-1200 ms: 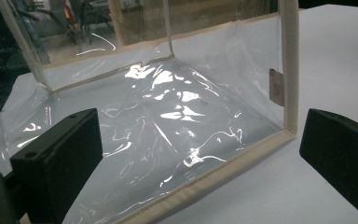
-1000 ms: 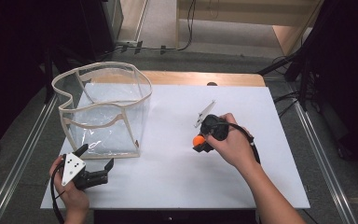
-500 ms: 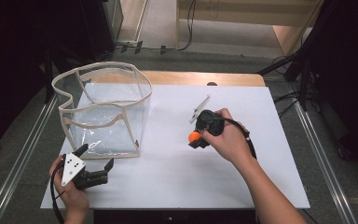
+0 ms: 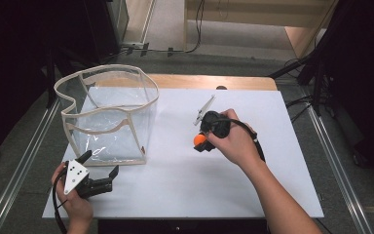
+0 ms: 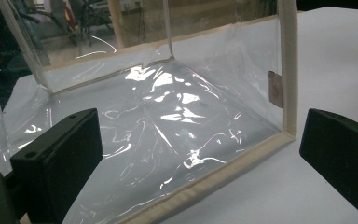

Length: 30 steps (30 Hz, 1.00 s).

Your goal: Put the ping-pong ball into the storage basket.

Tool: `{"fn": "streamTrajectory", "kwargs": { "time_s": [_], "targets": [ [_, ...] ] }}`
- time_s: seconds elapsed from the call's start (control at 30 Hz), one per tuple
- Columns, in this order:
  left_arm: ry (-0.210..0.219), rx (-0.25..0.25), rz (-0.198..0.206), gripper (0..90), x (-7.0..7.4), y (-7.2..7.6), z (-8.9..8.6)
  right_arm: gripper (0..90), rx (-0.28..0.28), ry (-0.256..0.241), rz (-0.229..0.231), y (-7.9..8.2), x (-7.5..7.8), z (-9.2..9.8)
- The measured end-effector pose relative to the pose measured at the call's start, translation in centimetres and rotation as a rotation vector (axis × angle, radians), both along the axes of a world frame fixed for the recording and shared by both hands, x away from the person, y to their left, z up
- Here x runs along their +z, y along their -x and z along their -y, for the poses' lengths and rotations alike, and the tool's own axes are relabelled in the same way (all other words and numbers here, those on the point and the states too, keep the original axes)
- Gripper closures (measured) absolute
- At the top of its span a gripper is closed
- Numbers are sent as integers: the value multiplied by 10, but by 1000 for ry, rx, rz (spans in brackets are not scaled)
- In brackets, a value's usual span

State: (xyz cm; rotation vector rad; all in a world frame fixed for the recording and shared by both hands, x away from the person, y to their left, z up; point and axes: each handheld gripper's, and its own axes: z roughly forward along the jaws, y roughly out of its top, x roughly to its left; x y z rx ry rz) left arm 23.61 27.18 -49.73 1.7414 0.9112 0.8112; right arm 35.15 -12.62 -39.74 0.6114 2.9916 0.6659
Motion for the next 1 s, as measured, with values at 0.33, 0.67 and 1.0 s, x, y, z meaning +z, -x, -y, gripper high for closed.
{"fn": "streamTrajectory", "kwargs": {
  "time_s": [0.33, 0.67, 1.0],
  "targets": [
    [1, -1, 0, 0, 0, 0, 0, 477, 20, 0, -5, -4, 4, -8],
    [-1, -3, -1, 0, 0, 0, 0, 478, 31, 2, -8, -8, 8, -18],
    [-1, -5, 0, 0, 0, 0, 0, 478, 31, 0, -12, -9, 11, -23]
  ]
}}
